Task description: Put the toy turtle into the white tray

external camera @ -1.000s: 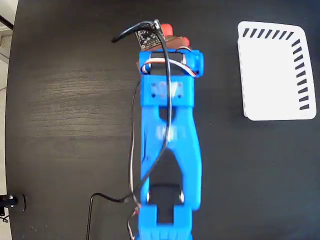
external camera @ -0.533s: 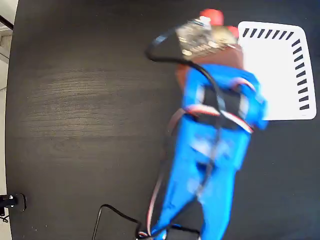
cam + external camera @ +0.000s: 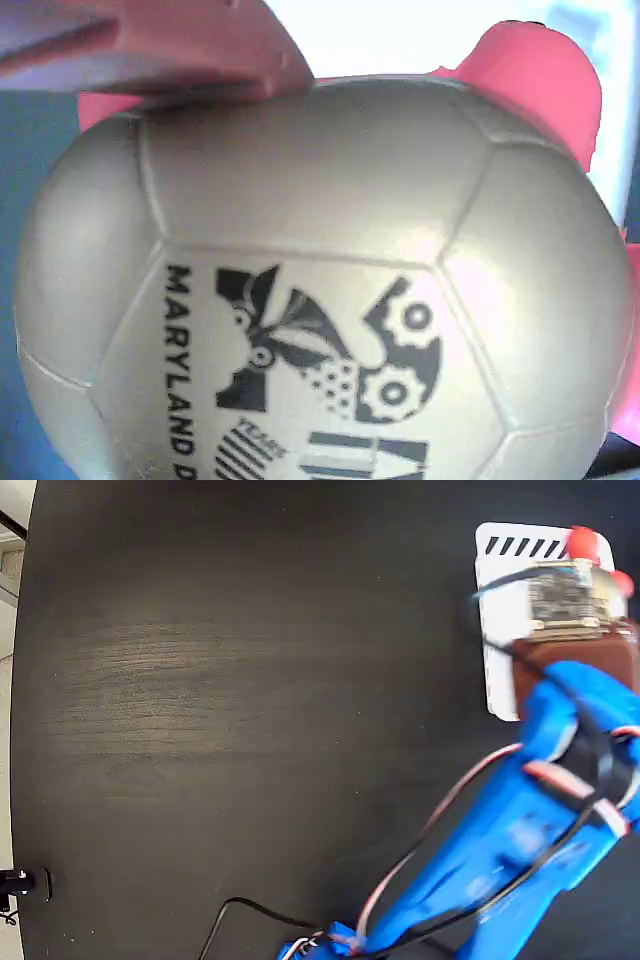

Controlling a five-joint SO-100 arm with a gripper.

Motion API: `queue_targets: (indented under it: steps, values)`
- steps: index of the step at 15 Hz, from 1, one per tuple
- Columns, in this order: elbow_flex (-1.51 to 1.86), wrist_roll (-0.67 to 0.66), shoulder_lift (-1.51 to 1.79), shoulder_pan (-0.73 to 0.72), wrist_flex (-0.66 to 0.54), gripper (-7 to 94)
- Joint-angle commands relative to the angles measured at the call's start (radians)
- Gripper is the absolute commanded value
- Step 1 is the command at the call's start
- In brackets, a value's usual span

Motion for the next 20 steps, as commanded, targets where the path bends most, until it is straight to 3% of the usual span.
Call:
queue_targets:
  steps: [1, 6, 15, 16, 20]
  values:
    - [-0.11, -0.017, -0.067, 0.035, -0.012, -7]
    - [-0.123, -0.012, -0.255, 0.041, -0.124, -7]
    - [-0.121, -0.034, -0.393, -0.006, -0.153, -5]
    - [-0.118, -0.032, -0.396, -0.014, -0.144, -1]
    - [-0.049, -0.034, -0.402, -0.031, -0.169, 38]
